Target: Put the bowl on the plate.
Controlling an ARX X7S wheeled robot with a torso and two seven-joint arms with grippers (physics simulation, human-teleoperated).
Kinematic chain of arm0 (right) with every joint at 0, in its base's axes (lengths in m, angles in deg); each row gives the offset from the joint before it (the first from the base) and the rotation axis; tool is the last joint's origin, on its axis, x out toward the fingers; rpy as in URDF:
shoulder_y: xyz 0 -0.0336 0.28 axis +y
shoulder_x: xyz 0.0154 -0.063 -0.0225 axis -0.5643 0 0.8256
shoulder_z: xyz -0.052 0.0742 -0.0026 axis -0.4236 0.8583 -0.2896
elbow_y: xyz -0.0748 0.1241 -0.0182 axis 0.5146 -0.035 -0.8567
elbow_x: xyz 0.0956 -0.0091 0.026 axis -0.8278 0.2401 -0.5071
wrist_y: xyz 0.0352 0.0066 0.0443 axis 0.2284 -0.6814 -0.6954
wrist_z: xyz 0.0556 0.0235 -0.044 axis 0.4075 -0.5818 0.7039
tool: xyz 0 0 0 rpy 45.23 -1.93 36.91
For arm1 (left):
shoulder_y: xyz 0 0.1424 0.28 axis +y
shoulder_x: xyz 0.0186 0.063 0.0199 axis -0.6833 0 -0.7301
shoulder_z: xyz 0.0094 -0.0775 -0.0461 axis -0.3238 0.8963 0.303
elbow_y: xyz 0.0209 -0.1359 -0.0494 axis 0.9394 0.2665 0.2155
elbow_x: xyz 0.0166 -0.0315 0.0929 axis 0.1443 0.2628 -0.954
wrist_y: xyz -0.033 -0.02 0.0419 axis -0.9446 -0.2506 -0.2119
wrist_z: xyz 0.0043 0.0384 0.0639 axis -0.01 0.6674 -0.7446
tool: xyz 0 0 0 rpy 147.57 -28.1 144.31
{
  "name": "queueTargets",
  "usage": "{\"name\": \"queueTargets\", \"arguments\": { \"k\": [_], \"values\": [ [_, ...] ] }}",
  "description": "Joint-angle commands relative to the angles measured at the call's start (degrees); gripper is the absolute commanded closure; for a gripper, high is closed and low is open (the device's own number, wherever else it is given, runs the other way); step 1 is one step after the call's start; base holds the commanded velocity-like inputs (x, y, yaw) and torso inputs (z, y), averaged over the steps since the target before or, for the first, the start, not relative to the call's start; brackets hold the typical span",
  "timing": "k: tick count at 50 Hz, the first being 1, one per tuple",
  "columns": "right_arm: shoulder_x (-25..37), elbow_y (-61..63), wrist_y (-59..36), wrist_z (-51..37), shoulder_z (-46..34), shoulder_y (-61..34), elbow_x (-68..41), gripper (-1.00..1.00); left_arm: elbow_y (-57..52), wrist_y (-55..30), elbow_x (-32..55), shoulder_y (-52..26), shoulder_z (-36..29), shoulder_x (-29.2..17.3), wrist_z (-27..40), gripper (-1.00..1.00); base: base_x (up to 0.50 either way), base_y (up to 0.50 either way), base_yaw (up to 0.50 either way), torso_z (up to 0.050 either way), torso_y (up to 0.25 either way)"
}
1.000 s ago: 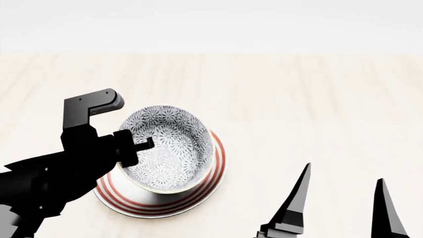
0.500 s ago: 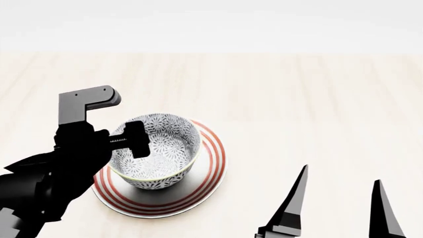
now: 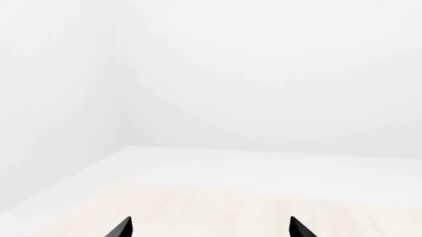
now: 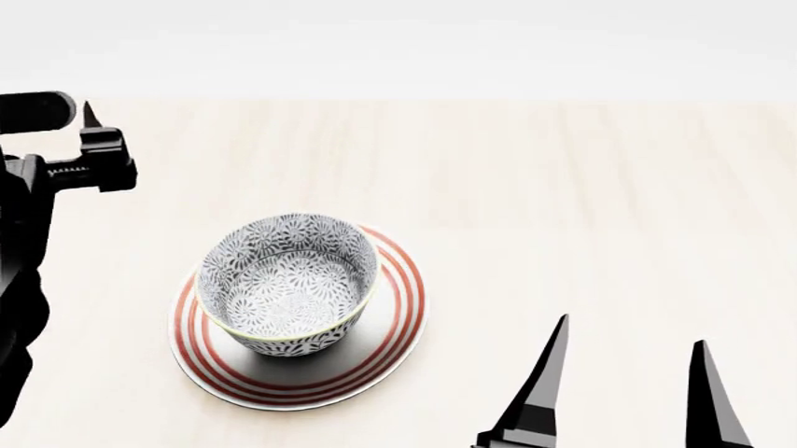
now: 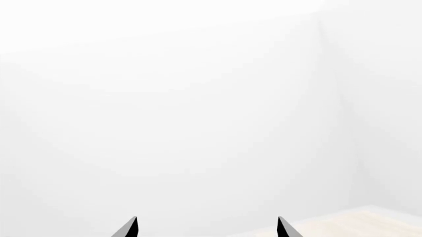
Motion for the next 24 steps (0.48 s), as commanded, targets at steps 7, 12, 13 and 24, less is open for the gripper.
{"name": "queueTargets", "arguments": {
  "k": [7,12,13,24],
  "values": [
    [-0.7,1.2,-0.6,0.9,0.3,0.4,1.4,-1.00,-46.4,2.0,-4.4,33.9,5.6,-12.5,12.0,-1.00,0.00,0.00,0.00,0.000,0.000],
    [-0.7,1.2,-0.4,0.9,0.0,0.5,1.7,-1.00,-52.1,5.3,-13.8,41.8,1.8,-15.1,15.0,-1.00,0.00,0.00,0.00,0.000,0.000],
    [-0.6,1.1,-0.5,0.9,0.0,0.4,1.8,-1.00,-52.8,7.5,-15.4,45.3,0.1,-15.5,15.0,-1.00,0.00,0.00,0.00,0.000,0.000],
    [-0.9,-1.8,2.3,1.0,-0.4,0.5,3.3,-1.00,-47.8,25.8,-25.9,53.6,-0.7,-11.5,28.0,-1.00,0.00,0.00,0.00,0.000,0.000]
  ]
}}
